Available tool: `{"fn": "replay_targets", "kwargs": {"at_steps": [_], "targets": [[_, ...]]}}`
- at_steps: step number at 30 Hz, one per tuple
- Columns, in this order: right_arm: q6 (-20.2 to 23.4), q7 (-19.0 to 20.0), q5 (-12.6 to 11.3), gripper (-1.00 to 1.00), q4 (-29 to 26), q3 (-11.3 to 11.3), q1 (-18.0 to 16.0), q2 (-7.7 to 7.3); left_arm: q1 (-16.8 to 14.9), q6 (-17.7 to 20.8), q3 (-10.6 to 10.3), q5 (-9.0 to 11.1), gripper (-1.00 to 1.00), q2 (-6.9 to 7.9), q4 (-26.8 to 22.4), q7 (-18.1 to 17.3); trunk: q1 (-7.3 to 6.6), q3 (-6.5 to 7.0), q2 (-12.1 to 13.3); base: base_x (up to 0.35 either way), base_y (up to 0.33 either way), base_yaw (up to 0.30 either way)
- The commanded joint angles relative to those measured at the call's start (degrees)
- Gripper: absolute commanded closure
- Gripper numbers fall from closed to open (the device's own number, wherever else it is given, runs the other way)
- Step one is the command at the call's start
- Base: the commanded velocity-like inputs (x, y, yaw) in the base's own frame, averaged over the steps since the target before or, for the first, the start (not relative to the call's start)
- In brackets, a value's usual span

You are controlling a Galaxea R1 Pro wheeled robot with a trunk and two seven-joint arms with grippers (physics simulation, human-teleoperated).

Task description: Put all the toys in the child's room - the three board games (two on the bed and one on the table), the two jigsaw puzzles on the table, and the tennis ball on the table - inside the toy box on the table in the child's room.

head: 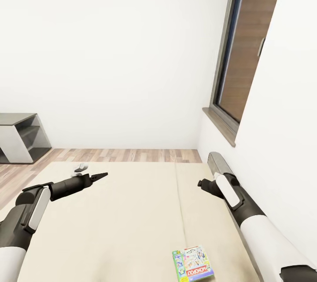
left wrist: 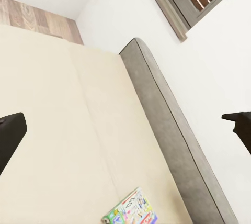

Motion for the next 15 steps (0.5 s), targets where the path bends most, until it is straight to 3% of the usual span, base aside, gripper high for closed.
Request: {"fn": "replay_targets", "kwargs": {"at_steps": [1, 15], "targets": [[0.04, -0.57, -0.6, -1.0, -0.07, 0.27, -0.06, -0.07, -0.05, 0.3, 0.05, 0.09, -1.0, 0.0, -0.01, -0.13, 0.04, -0.14, -0.14, 0.0, 0.0, 0.0], [0.19, -0.73, -0.6, -1.0, -0.07, 0.2, -0.06, -0.07, -0.03, 0.33, 0.03, 0.16, -1.0, 0.0, -0.01, -0.13, 0.04, -0.55, -0.14, 0.0, 0.0, 0.0]]}}
